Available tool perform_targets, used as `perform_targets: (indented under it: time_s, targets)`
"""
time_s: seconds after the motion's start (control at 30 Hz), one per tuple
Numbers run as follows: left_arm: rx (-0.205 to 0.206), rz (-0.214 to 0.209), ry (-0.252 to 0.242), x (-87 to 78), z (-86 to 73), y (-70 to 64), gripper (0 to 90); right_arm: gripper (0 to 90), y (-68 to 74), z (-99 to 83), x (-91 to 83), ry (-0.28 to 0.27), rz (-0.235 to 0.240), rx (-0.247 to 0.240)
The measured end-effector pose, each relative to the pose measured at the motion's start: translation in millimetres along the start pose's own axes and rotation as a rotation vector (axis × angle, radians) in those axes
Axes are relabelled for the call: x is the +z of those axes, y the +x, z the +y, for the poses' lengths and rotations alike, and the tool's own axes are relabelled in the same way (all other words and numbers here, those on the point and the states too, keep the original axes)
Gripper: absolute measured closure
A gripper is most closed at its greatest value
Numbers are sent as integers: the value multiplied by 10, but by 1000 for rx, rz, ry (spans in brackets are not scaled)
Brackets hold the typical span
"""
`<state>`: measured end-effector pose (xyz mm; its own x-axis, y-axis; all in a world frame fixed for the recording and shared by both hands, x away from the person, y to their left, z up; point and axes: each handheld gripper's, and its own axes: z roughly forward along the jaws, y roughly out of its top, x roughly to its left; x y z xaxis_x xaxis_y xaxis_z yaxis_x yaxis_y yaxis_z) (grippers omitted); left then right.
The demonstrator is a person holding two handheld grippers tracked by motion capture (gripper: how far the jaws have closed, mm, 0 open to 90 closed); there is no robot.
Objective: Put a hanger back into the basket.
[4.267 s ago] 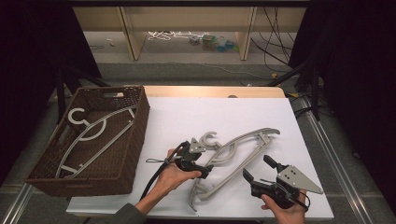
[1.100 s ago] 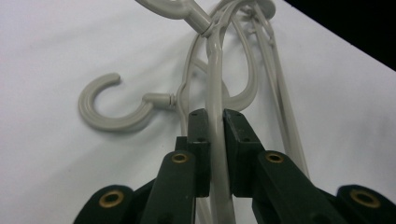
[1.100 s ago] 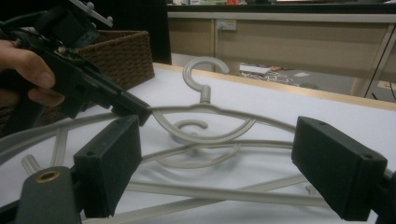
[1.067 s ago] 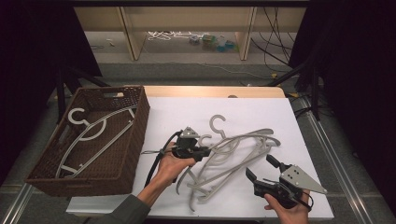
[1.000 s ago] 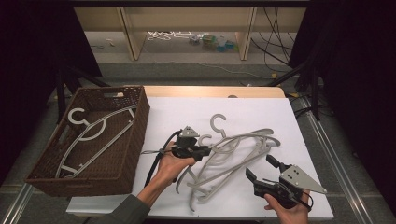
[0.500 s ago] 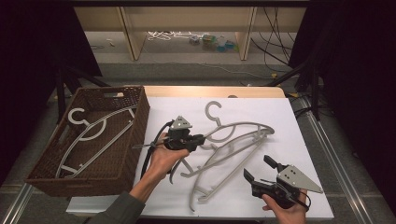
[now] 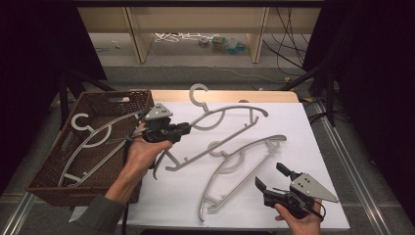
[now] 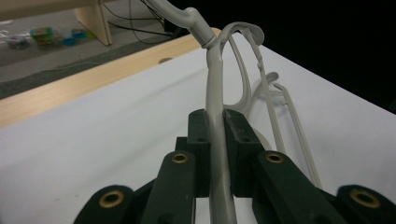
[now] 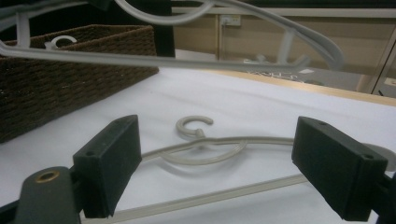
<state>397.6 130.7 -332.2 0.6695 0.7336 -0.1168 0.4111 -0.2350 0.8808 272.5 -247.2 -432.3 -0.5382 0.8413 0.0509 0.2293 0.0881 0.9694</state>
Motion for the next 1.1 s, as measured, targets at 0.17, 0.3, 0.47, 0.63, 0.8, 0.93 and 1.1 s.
perform_targets:
  time_s: [0.17, 0.3, 0.47, 0.63, 0.8, 0.93, 1.1]
  targets:
    - [-26, 20, -30, -250, 35, 186, 816, 167, 5, 0, 4, 1, 2, 4]
    - [-50, 49, -54, -446, 20, 371, 817, 167, 9, -6, 9, 12, 15, 6]
    - [-59, 105, -67, -682, -30, 559, 816, 167, 8, -6, 8, 18, 12, 3]
    - [-80, 156, -86, -926, -87, 752, 816, 167, 8, -7, 12, 20, 10, 5]
    - [-98, 217, -102, -1141, -179, 955, 817, 167, 8, -5, 11, 20, 10, 4]
    - [-100, 272, -109, -1294, -267, 1122, 816, 167, 10, -5, 15, 16, 12, 2]
    - [-121, 310, -126, -1458, -374, 1314, 816, 166, 8, -7, 22, 11, -2, -1]
